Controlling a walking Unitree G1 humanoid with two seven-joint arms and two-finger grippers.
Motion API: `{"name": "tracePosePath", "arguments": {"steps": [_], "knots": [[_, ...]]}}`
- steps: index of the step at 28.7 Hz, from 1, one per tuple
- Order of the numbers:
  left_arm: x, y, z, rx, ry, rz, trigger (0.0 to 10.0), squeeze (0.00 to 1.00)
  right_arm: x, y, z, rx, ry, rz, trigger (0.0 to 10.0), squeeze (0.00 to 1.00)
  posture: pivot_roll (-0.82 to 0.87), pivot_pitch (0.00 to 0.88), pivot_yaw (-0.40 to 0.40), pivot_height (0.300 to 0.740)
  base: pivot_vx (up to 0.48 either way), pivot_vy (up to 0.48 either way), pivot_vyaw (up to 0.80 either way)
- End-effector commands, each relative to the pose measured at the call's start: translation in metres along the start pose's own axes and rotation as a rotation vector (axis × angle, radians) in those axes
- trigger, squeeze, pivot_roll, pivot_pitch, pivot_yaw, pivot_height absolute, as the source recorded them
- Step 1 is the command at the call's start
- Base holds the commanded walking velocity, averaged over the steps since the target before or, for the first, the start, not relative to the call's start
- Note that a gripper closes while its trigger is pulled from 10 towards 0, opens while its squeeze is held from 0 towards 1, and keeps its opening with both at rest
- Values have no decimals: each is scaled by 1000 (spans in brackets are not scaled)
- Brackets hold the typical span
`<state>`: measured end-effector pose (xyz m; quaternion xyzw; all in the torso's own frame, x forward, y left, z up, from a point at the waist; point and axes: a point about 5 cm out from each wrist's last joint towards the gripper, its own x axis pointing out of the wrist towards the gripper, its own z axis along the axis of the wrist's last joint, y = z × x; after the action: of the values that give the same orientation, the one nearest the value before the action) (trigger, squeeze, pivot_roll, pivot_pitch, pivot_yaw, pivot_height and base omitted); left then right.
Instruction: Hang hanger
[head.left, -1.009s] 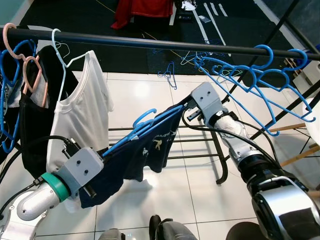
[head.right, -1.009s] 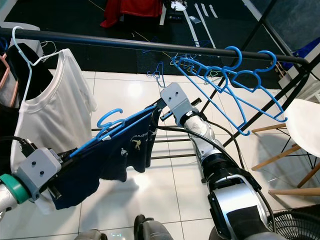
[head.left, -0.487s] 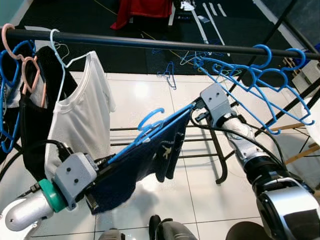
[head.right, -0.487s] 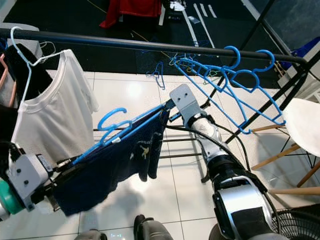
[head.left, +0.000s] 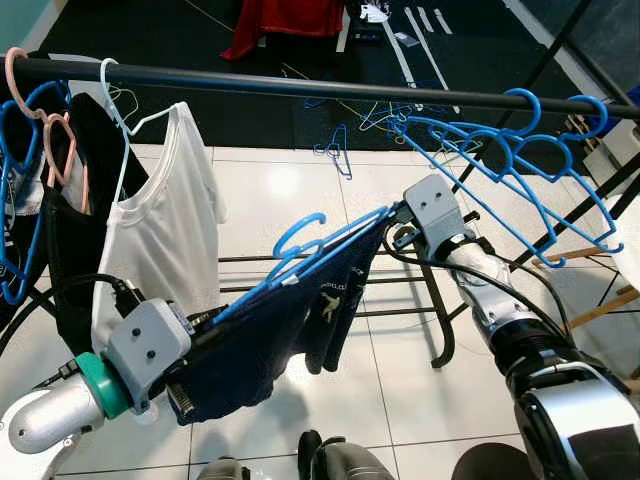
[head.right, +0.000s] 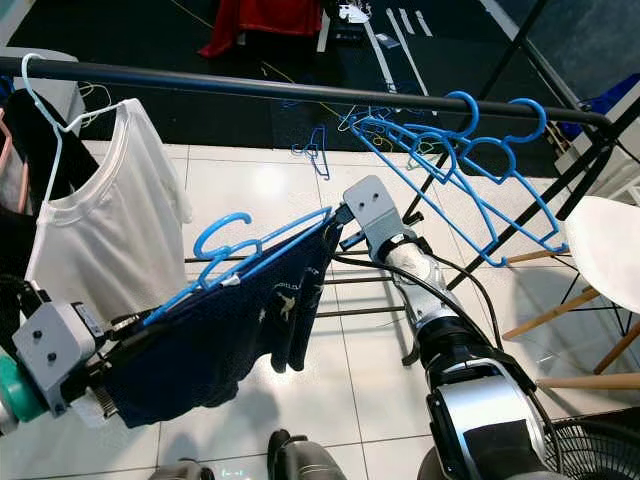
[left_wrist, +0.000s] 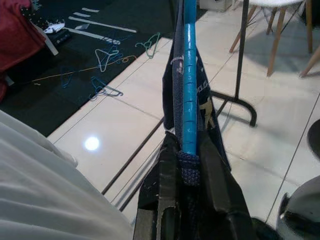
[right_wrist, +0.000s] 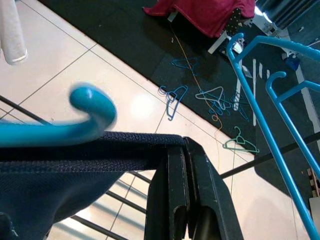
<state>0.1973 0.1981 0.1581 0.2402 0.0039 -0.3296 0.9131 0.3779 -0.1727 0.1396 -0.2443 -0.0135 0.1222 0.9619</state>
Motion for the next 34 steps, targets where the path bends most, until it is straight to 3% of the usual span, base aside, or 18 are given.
{"name": "tracePosePath", "arguments": {"steps": [1,4,12,21,24,27,28,34], "knots": [[-5,1,-9,10,55,11,10000,0,-6,-26,-8,32,37,-118,0,0,118,70,-62,740,0,0,0],[-4,4,-18,83,127,33,10000,0,-3,-34,4,29,-4,-132,0,0,115,68,-62,740,0,0,0],[-7,11,-28,159,210,66,10000,0,-2,-43,13,19,-31,-144,0,0,115,68,-62,740,0,0,0],[-5,8,-30,171,227,36,10000,0,0,-47,23,-1,-69,-155,0,0,114,68,-61,740,0,0,0],[-1,4,-28,139,211,30,10000,0,3,-40,34,-6,-121,-131,0,0,113,68,-58,740,0,0,0],[7,1,-27,132,206,26,10000,0,8,-14,53,-21,-203,-53,0,0,112,65,-53,740,0,0,0],[7,1,-27,132,206,26,10000,0,8,-14,53,-21,-203,-53,0,0,112,65,-53,740,0,0,0],[9,4,-25,106,206,50,10000,0,11,23,61,-77,-231,54,0,0,115,60,-53,740,0,0,0]]}}
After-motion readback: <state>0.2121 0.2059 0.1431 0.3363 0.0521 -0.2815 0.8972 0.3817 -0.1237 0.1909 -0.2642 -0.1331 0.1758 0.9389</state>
